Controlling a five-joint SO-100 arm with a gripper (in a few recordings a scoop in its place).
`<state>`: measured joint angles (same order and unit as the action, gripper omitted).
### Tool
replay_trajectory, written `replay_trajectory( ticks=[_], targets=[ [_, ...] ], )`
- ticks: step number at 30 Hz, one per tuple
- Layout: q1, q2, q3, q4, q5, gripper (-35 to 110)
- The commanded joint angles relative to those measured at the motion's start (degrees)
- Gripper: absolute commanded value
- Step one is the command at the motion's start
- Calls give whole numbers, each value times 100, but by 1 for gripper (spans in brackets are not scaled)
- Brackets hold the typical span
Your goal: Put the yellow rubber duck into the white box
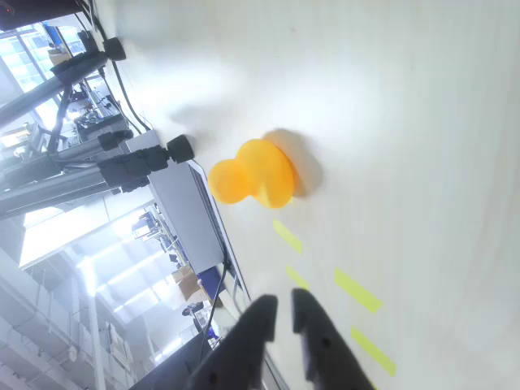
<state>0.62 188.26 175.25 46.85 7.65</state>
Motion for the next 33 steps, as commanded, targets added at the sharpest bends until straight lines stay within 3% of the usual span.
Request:
replay_trajectory(
  ticks=[1, 13, 20, 22, 28, 33],
  targets=[
    [70, 281, 334, 26, 88, 0],
    [-9, 132, 202, 18, -88, 0],
    [387, -3032, -3023, 220, -1072, 1],
    [483, -4148, -4359, 932, -1696, 7],
    [334, -6416, -6609, 1898, -3472, 46],
    [-53, -8051, -7910, 2619, -3753, 55]
  ],
)
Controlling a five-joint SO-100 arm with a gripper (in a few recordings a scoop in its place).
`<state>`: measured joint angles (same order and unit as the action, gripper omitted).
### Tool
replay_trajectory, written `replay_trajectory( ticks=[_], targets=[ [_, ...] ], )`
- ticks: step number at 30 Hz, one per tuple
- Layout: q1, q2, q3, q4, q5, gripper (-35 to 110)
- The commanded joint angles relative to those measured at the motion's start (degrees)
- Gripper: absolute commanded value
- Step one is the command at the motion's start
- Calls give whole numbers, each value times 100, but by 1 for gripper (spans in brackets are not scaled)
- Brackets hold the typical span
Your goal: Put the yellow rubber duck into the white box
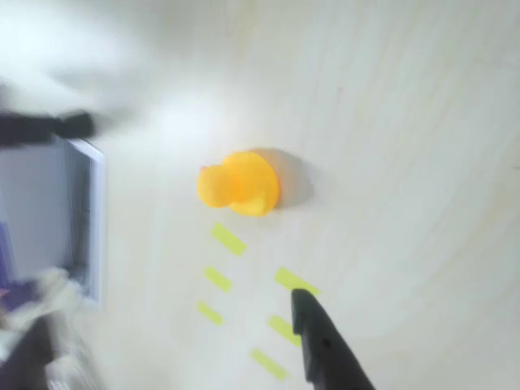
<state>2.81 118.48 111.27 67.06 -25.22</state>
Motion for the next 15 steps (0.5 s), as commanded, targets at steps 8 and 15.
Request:
replay_trajectory(
  ticks=[8, 15],
  targets=[
    [-791, -2979, -2769, 1336, -299, 60],
    [-773, -4148, -3867, 1433, -281, 58]
  ],
)
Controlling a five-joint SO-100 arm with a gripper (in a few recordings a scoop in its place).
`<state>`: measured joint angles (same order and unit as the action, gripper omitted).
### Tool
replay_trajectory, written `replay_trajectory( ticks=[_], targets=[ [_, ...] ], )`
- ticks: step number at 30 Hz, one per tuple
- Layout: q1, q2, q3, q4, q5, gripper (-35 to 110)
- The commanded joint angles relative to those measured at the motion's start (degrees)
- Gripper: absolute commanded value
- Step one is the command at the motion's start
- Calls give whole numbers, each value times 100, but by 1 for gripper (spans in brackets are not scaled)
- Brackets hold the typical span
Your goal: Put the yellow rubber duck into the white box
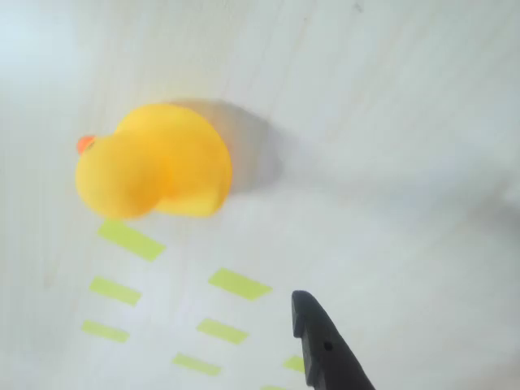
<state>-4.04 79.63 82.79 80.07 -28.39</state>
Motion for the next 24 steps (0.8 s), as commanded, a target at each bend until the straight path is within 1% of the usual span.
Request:
replay_trajectory(
  ticks=[1, 8, 19, 21, 24],
  targets=[
    [-70, -396, -1134, 132, 35, 58],
    [18, -1099, -1573, 26, -9, 55],
    [62, -1608, -1600, -299, -44, 48],
    [53, -1696, -1626, -325, -53, 45],
    [35, -1828, -1670, -378, -53, 36]
  ],
)
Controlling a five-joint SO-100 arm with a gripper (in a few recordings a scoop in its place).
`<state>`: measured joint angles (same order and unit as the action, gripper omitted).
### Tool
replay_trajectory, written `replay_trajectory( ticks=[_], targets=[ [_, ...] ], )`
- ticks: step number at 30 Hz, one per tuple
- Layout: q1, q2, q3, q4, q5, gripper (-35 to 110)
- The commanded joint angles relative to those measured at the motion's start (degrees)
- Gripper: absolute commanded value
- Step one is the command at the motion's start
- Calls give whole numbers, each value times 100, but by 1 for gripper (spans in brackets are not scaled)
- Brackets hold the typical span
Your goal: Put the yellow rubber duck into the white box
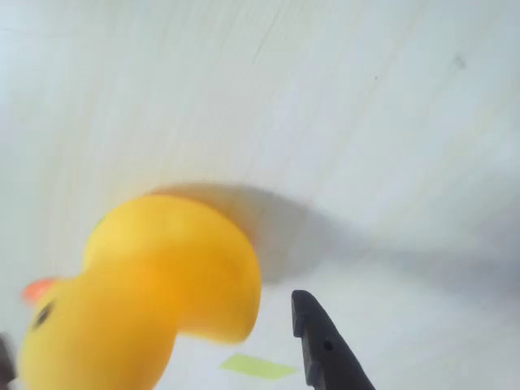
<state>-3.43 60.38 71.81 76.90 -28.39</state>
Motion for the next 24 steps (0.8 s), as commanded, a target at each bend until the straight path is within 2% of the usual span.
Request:
replay_trajectory(
  ticks=[1, 3, 6, 7, 14, 18, 24],
  targets=[
    [-35, 44, -615, -70, -53, 32],
    [-35, -62, -694, -79, -53, 24],
    [-62, -229, -853, -79, 0, 2],
    [-70, -281, -914, -79, 44, 0],
    [0, -62, -1450, 360, 352, 0],
    [369, 1151, -1512, 589, 527, 0],
    [1740, 3560, -1081, 431, 580, 0]
  ],
)
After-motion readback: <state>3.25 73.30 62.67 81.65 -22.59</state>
